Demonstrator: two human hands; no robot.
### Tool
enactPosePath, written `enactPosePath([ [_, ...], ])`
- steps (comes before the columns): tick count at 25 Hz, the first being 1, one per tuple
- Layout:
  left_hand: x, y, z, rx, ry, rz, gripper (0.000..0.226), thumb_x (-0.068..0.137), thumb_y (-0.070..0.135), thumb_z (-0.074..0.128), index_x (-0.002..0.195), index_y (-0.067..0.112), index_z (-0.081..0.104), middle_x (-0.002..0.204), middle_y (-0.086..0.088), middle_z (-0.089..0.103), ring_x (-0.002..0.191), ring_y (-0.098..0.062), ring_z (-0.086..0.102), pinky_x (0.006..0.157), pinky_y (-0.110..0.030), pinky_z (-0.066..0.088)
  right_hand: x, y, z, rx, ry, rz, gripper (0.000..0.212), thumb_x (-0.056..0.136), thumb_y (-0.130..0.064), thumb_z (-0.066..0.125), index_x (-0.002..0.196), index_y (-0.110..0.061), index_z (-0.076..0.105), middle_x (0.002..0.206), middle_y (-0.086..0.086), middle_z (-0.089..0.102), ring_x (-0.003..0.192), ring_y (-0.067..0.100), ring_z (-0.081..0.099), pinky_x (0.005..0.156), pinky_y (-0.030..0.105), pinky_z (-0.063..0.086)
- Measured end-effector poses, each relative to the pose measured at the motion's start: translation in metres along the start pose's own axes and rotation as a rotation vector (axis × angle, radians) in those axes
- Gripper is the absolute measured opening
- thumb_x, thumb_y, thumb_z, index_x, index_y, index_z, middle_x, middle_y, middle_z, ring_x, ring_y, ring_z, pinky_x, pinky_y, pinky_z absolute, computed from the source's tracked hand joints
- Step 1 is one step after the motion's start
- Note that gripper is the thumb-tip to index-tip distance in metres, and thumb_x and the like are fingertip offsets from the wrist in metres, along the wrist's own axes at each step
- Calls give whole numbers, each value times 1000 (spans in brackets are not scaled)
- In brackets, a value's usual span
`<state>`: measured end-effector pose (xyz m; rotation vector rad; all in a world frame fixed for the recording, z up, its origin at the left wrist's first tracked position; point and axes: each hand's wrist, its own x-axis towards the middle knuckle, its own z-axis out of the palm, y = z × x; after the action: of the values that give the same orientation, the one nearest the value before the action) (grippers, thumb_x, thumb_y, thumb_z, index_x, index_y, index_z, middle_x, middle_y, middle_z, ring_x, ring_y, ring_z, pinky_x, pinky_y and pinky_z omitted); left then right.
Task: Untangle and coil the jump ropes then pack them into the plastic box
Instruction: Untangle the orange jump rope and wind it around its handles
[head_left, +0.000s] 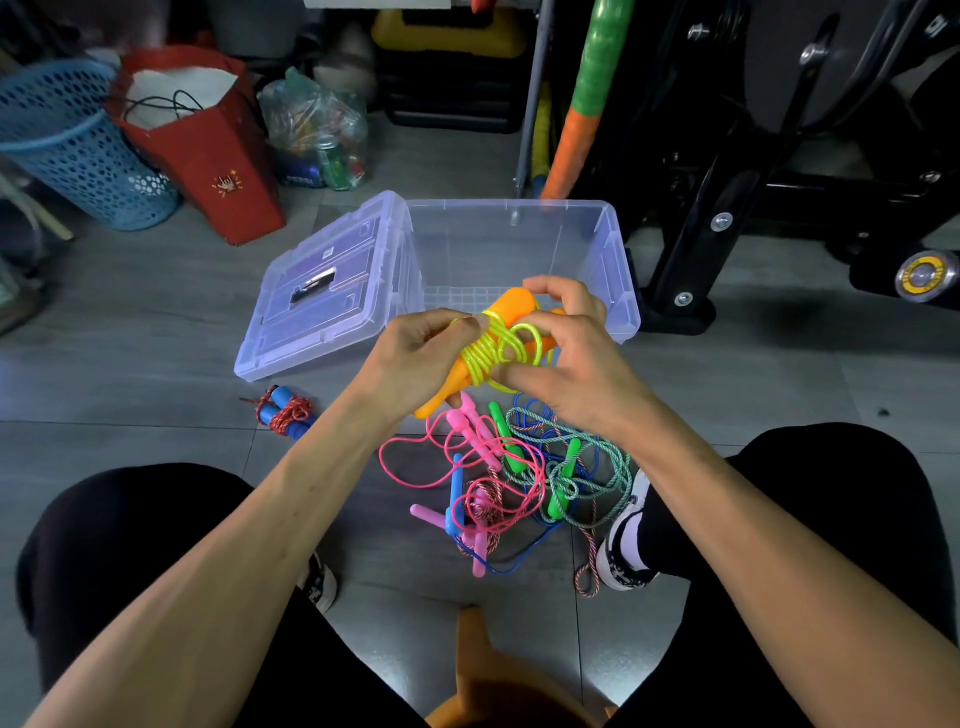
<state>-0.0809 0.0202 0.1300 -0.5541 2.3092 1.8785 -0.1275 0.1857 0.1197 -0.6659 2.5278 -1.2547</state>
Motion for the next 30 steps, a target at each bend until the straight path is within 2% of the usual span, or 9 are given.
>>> enactPosePath([
  [6,0,0,-2,-16,12,-42,24,96,25,57,83,9,68,66,-16,58,41,-20,56,40,-22,45,1,5,2,16,-55,3,4,85,-11,65,85,-9,69,149,-4,27,133,7,22,92,-4,13],
  [8,0,-1,-4,-24,13,-43,23,96,24,56,84,8,68,66,-15,59,40,-19,57,40,-22,45,0,4,6,1,6,-26,6,82,-14,62,84,-12,67,146,-2,32,130,10,27,95,2,17],
  [10,2,-3,-4,-26,23,-39,22,96,24,57,85,8,68,68,-15,60,41,-20,56,40,-23,46,-3,0,10,-45,102,-84,8,75,-20,60,80,-23,65,137,0,40,126,17,34,100,17,26],
  [13,5,-3,-2,-30,41,-18,21,96,20,56,86,6,69,70,-18,59,41,-19,54,40,-22,46,-2,-1,17,-96,223,-112,14,74,-13,64,86,-19,69,132,4,42,121,22,37,103,33,33],
  [16,5,-5,-1,63,100,39,22,95,21,55,88,6,69,69,-15,59,43,-17,53,41,-20,44,-5,1,25,64,152,65,16,83,-7,63,95,-14,70,144,3,34,134,19,31,110,30,29],
  [20,3,-6,6,169,188,155,24,95,26,53,82,12,68,59,-3,63,47,-17,55,48,-26,46,-6,-6,31,344,156,231,9,87,-22,70,93,-17,71,152,-7,25,141,4,24,104,11,24],
  [23,2,-4,10,133,171,181,23,95,24,52,85,10,67,66,-13,65,52,-28,57,49,-32,46,0,-8,28,414,230,261,15,84,-28,75,86,-14,72,148,-8,28,135,-6,29,110,23,28],
  [27,6,-4,-2,78,128,194,18,94,24,58,89,10,67,69,-17,60,53,-20,53,52,-33,45,5,-8,23,456,104,242,9,87,-21,71,87,-12,73,146,-6,30,111,-31,31,102,9,29],
  [30,7,-3,-7,42,113,203,17,94,20,61,93,4,67,63,-5,57,45,-11,53,46,-21,43,5,-10,20,579,56,260,12,89,-16,68,80,-24,72,146,-8,30,110,-29,34,114,29,28],
])
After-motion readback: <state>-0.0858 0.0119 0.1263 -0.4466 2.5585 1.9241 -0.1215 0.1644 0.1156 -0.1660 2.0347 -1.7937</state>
